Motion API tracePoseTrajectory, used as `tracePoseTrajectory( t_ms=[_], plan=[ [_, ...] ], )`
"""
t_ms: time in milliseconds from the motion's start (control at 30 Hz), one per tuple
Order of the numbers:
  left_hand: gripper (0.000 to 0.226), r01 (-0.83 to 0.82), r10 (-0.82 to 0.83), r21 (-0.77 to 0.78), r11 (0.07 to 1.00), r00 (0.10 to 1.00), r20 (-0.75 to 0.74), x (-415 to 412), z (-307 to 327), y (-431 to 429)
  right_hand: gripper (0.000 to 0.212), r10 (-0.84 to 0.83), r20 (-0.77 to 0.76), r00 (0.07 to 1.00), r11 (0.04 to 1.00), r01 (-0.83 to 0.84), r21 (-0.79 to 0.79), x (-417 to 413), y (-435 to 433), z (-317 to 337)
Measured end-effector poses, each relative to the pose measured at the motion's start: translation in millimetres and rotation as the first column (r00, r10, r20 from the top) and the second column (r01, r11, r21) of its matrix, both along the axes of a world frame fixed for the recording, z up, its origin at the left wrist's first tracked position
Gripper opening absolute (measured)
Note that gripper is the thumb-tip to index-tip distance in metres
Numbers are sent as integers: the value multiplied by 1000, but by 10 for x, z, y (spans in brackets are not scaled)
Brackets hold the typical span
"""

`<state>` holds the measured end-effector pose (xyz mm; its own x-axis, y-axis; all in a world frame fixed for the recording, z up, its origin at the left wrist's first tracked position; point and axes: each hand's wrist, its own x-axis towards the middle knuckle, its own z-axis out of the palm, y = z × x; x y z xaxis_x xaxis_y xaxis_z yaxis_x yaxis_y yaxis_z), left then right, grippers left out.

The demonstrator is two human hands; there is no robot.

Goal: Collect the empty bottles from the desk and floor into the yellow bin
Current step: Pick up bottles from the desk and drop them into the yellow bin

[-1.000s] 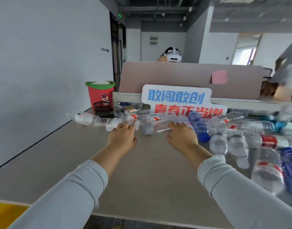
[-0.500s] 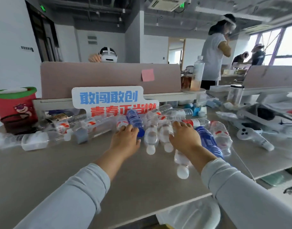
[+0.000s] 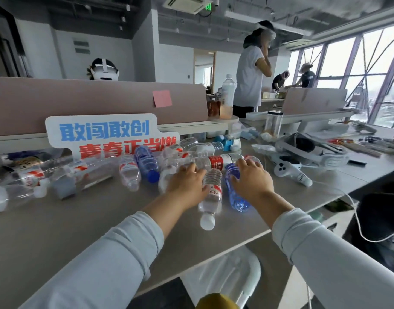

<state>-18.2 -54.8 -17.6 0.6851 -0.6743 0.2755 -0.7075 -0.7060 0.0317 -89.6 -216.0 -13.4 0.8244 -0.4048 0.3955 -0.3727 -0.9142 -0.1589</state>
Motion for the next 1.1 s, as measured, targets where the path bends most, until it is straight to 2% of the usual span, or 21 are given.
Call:
tracePoseTrajectory(
  t_ms=[100, 167, 300, 467, 600, 667, 767, 833, 933, 1033, 1100],
  plan=[
    [60, 21, -13, 65, 998, 992, -122, -120, -63, -215, 44, -17, -10, 1000, 1000, 17, 10, -115, -86, -6],
    [69, -13, 36, 136, 991, 985, -170, -175, -120, -320, 45, -30, -10, 999, 999, 30, 22, -181, -139, -21],
    [74, -86, 121, 231, 969, 982, -142, -245, -216, -435, 47, -56, -16, 998, 998, 57, 37, -268, -227, -72],
    [63, -86, 95, 63, 994, 983, -158, -265, -208, -385, 44, -44, -16, 999, 998, 45, 43, -268, -242, -122],
    [60, -88, 86, -62, 994, 995, -44, -173, -25, -258, 52, -21, -31, 999, 1000, 22, 20, -194, -225, -105],
    [59, -95, 96, -79, 992, 995, 10, -151, 66, -202, 63, -31, -66, 997, 998, 35, 47, -119, -203, -112],
    [58, -115, 118, -78, 990, 992, 39, -126, 113, -136, 93, -80, -192, 978, 981, 111, 158, -10, -160, -210],
    [58, -116, 120, -75, 990, 991, 58, -126, 94, -90, 100, -110, -227, 968, 964, 159, 213, 14, -136, -297],
    [56, -137, 143, -89, 986, 988, 65, -99, 63, 50, 90, -142, -180, 973, 940, 190, 283, -4, -79, -332],
    [52, -168, 178, -112, 979, 980, 89, -30, 68, 240, 72, -133, -77, 988, 951, 149, 272, 3, 1, -261],
    [50, -182, 194, -111, 977, 975, 109, 22, 97, 381, 69, -87, 10, 996, 968, 82, 235, 31, 92, -173]
  ],
)
